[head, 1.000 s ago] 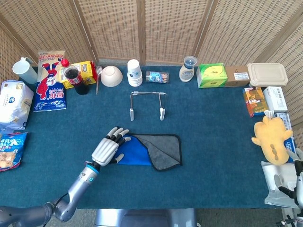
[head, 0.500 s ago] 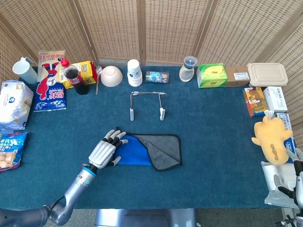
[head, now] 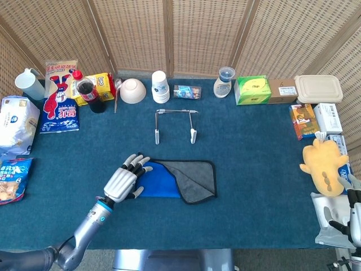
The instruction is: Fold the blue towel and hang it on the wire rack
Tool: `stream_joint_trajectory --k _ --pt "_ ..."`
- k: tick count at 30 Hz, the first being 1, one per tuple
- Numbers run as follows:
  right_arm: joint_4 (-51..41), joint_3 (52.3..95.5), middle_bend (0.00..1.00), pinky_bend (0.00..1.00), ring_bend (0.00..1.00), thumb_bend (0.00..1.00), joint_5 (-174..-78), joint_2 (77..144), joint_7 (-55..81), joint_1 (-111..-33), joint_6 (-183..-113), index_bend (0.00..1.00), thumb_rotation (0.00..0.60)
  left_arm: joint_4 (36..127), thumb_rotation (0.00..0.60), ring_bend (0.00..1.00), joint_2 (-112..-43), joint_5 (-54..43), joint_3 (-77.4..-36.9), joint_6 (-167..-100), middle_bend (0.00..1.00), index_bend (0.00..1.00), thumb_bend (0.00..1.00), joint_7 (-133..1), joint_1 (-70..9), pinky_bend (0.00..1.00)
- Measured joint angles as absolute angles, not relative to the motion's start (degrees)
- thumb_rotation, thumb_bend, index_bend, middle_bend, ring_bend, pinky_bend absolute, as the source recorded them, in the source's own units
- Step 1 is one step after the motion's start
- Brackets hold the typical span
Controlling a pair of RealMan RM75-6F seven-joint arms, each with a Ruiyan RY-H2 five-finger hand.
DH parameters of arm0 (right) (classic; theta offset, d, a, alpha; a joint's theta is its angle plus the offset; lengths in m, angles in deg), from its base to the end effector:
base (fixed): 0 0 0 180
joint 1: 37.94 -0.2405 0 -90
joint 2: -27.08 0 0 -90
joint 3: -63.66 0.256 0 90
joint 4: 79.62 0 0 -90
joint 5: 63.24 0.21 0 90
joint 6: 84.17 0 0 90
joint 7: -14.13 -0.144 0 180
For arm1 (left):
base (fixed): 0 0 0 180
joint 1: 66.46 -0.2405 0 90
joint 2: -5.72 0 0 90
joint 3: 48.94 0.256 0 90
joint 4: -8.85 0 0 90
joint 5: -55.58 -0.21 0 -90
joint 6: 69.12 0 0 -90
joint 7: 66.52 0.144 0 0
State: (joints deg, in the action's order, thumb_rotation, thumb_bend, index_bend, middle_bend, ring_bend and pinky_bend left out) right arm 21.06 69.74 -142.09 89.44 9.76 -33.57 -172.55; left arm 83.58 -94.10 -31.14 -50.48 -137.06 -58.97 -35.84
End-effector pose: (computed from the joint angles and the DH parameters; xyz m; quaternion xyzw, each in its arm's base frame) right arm -0.3199 -0.1393 0.1769 0.4628 -0.4743 0.4073 0.6285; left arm -0.1744 0.2659 -0.0617 -0.7375 -0.3581 -0.4441 0.3615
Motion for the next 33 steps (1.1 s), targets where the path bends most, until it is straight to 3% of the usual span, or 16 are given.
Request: stream_joint_trajectory --k 15,25,33 --pt "22.66 69.35 0.07 0.00 0.00 0.33 -147.52 88.55 11.15 -40.15 -164.76 0.14 0.600 96.23 0.600 0.00 -80.88 -34.24 -50.64 -144.25 0.10 0.21 0.26 -60.96 -38.76 0.00" --pt "23.09 68.88 0.07 0.00 0.00 0.32 -151.30 90.36 13.92 -47.77 -155.38 0.14 0.600 104.33 0.600 0.00 -68.05 -35.69 -47.01 -151.39 0.12 0.23 0.26 -61.76 -45.86 0.00" --pt "21.91 67.60 0.07 0.00 0.00 0.28 -153.27 95.48 19.67 -53.32 -148.46 0.12 0.600 106.83 0.600 0.00 -63.32 -35.15 -44.86 -155.54 0.13 0.24 0.26 -63.99 -51.38 0.00"
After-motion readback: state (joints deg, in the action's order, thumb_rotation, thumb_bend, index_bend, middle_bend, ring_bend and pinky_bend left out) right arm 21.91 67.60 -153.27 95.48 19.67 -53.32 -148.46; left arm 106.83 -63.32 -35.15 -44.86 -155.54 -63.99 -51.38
